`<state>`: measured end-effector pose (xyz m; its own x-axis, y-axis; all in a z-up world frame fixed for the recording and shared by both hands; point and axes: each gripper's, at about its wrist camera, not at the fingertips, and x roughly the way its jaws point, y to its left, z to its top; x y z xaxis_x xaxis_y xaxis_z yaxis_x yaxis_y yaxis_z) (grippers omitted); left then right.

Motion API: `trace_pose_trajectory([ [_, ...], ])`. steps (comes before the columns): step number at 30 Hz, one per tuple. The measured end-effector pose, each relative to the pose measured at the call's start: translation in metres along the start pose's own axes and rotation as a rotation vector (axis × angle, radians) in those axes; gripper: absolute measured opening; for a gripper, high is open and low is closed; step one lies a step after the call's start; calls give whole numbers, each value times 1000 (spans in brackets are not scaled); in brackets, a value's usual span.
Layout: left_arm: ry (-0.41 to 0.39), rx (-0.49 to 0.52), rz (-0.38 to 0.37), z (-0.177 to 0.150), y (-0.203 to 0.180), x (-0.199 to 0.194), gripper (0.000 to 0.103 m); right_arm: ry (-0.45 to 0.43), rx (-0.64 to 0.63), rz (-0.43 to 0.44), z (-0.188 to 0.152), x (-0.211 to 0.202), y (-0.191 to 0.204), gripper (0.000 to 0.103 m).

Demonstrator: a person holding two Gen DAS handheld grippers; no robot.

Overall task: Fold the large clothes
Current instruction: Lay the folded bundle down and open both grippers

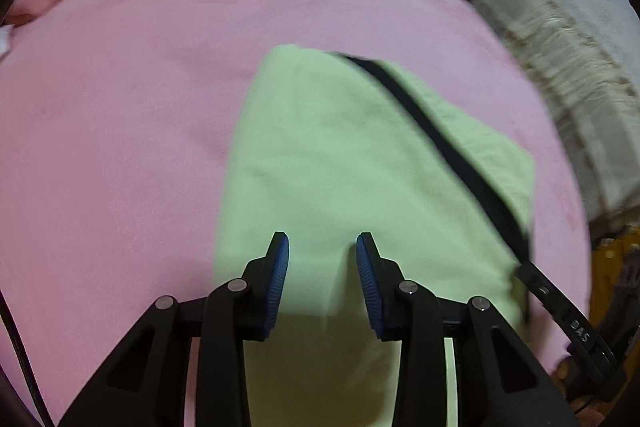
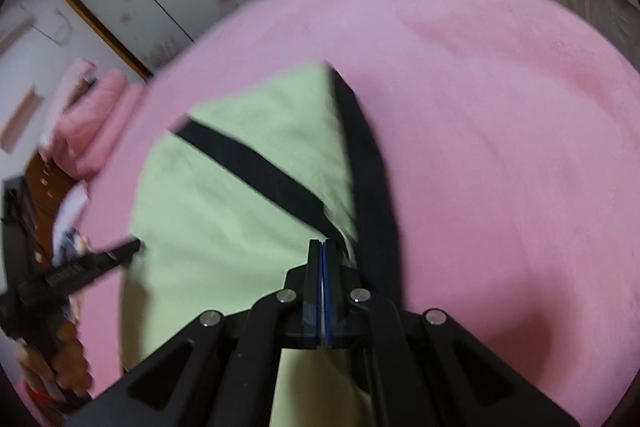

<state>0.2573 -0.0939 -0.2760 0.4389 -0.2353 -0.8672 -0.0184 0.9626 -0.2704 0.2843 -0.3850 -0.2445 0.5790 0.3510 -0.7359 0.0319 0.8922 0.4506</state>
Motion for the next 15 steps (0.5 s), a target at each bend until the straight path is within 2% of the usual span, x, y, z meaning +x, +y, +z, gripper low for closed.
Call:
trace_pose_trajectory([
  [2,14,-4,-70,4,-11,11,34,3,-17,166,4,7,13,0],
  [3,32,1,-69,5,-16,19,34,47,-20,237,6,21,22,0],
  [5,54,38,-2,12,-25,36,34,141,-81,264,11,51,38,0],
  [6,40,56,28,16,-26,41,34,161,-120,230,13,60,42,0],
  [7,25,60,54,22,-26,44,34,166,-169,151,19,70,41,0],
  [8,13,53,83,29,-23,45,34,130,-176,111,28,73,33,0],
  [10,-11,37,166,43,-15,45,34,61,-111,37,49,67,10,0],
  [11,-19,25,192,50,-11,43,34,48,-81,30,59,63,-2,0],
  [12,-17,14,193,55,-7,42,34,35,-67,11,67,63,-8,0],
  [13,-13,-1,184,59,-4,41,34,-2,-75,-68,74,56,-12,0],
  [15,-15,-5,204,60,-4,35,34,-26,-103,-106,78,43,-13,0],
])
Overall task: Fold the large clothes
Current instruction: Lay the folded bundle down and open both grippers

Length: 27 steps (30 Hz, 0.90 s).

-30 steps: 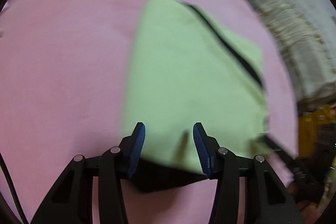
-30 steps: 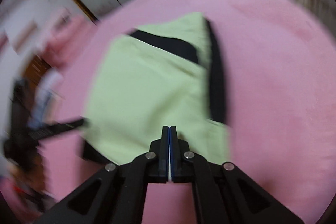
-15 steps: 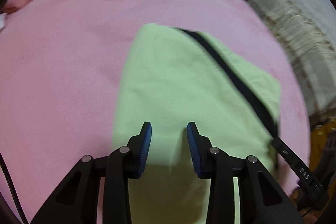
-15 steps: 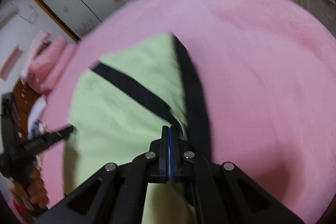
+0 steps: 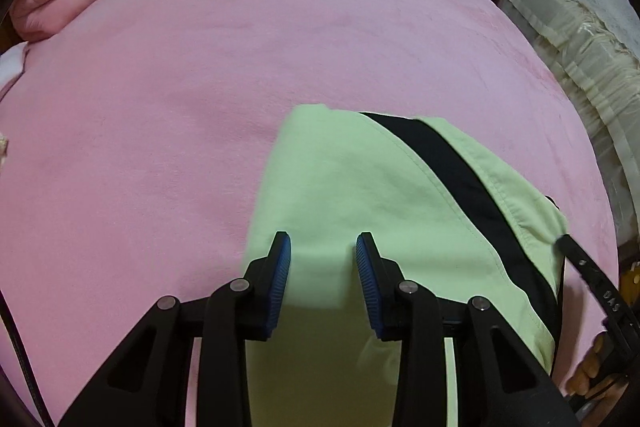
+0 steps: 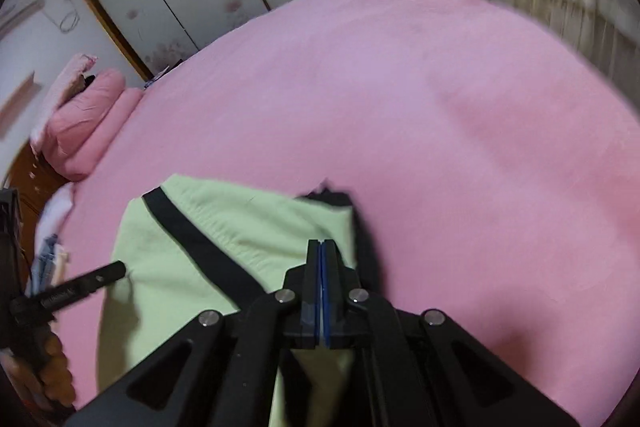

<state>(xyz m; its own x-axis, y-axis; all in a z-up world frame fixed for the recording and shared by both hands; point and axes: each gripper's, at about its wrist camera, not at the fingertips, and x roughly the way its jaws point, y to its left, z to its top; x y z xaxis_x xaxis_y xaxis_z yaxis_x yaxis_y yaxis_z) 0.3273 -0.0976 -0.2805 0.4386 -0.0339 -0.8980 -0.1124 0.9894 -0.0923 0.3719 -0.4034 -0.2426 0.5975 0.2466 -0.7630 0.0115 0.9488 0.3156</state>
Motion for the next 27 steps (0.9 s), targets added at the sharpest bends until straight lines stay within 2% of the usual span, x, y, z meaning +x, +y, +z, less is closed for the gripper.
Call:
trace_pose_trajectory([
  [2,-13,11,71,-9,5,-15,34,-10,11,-49,2,-13,-1,0],
  [5,-23,-5,133,-23,-4,-32,34,-17,-2,-52,3,-20,19,0],
  [7,5,-18,128,-31,-3,-40,35,11,-14,-64,-8,-37,21,2],
  [8,23,-21,121,-38,-2,-45,38,35,-13,-61,-14,-43,25,4],
  [11,48,1,147,-60,-2,-61,69,117,21,-39,-42,-70,31,7],
  [12,51,15,156,-68,-1,-67,75,141,35,-34,-48,-76,22,12],
  [14,76,53,176,-84,-2,-76,81,218,73,-30,-67,-82,28,30],
  [16,135,86,173,-100,-8,-80,82,306,100,-34,-87,-83,33,73],
  [18,194,96,160,-108,1,-86,84,414,127,-76,-107,-83,40,86],
  [20,255,98,142,-124,2,-90,86,470,133,-109,-121,-84,48,86],
  [22,311,104,136,-132,3,-92,86,467,109,-147,-128,-90,56,88],
  [25,365,137,119,-142,1,-93,86,494,82,-131,-131,-96,68,93],
  [27,374,151,115,-146,-3,-99,86,514,64,-114,-130,-100,76,94],
])
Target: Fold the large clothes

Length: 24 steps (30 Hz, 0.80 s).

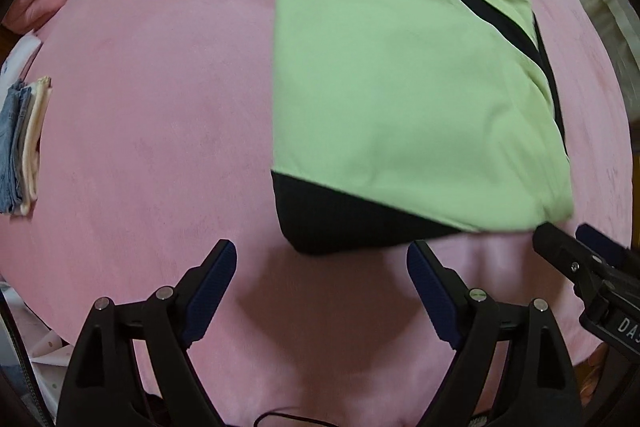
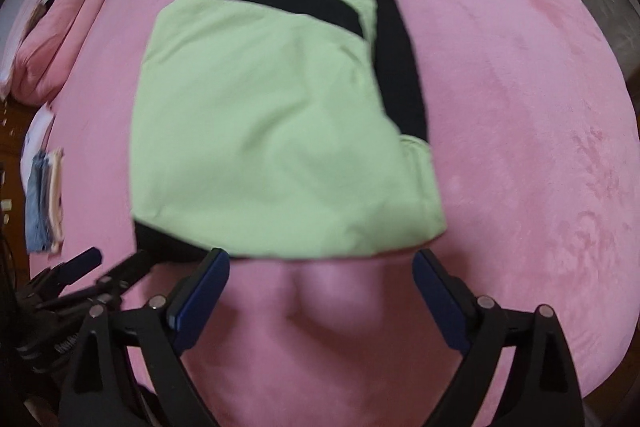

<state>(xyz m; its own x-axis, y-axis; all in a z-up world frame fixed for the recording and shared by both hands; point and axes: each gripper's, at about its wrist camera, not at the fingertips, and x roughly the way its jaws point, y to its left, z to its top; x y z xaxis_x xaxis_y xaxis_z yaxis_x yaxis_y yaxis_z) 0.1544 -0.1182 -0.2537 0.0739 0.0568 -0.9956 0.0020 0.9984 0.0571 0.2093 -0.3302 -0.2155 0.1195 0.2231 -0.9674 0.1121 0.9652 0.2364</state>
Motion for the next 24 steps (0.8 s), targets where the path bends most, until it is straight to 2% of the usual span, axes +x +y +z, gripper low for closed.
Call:
trace_pose_trajectory([
  [5,-15,58,-23,0,-8,-29,92,1,-40,16,0,-18,11,95],
  [7,-47,66,-30,0,-12,-42,92,-16,-56,-1,1,-29,15,97],
  [11,-54,64,-56,4,-17,-57,93,-41,-65,-12,6,-45,23,97],
  [18,-69,39,-57,8,-19,-62,93,-72,-66,-1,9,-57,31,97],
  [24,-60,16,-59,14,-11,-61,93,-86,-95,-41,18,-60,38,98],
])
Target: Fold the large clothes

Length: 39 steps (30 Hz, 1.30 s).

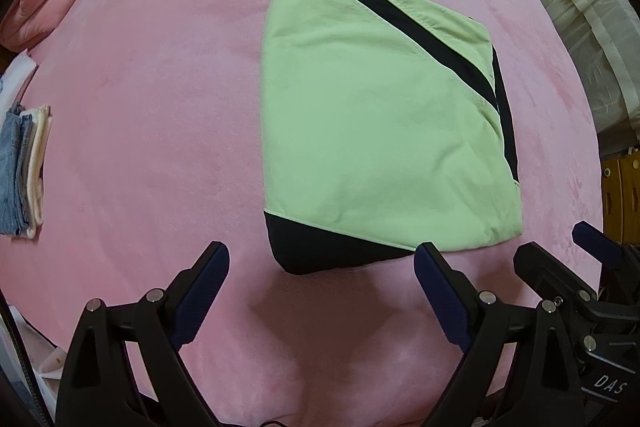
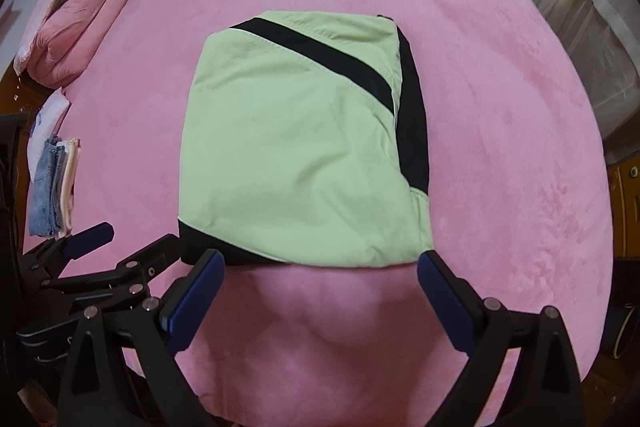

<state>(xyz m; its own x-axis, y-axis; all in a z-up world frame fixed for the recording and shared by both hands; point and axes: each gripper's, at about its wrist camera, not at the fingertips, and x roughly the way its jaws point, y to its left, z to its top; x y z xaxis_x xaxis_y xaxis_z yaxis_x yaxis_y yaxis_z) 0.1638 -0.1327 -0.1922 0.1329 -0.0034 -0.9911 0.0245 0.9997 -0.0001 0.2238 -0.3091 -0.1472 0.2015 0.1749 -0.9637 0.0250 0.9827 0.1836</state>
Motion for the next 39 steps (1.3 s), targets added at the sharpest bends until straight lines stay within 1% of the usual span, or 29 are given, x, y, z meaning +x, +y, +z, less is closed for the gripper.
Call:
trace_pose_trajectory([
  [3,1,-9,-7,3,2,-1,93,-3,3,6,3,-1,0,98],
  [7,-9,-4,12,7,0,-3,93,-3,4,9,6,-1,-1,98],
  [10,-12,-13,8,10,0,-3,93,-4,18,14,8,-1,-3,98],
  [16,-5,-24,9,15,-2,-1,93,-4,30,26,14,1,-11,100],
  [24,19,-27,9,22,-5,8,93,23,48,44,18,10,-17,100],
  [26,25,-23,11,24,-6,13,93,30,54,56,19,16,-19,100],
  [30,48,-25,18,30,-9,31,93,29,40,44,22,31,-22,101],
  [34,89,-44,-14,36,-6,54,93,54,49,28,27,53,-29,101],
  [36,95,-56,-30,40,-3,64,93,59,62,12,31,65,-34,101],
  [39,107,-92,-57,50,9,83,93,77,95,12,40,84,-44,101],
])
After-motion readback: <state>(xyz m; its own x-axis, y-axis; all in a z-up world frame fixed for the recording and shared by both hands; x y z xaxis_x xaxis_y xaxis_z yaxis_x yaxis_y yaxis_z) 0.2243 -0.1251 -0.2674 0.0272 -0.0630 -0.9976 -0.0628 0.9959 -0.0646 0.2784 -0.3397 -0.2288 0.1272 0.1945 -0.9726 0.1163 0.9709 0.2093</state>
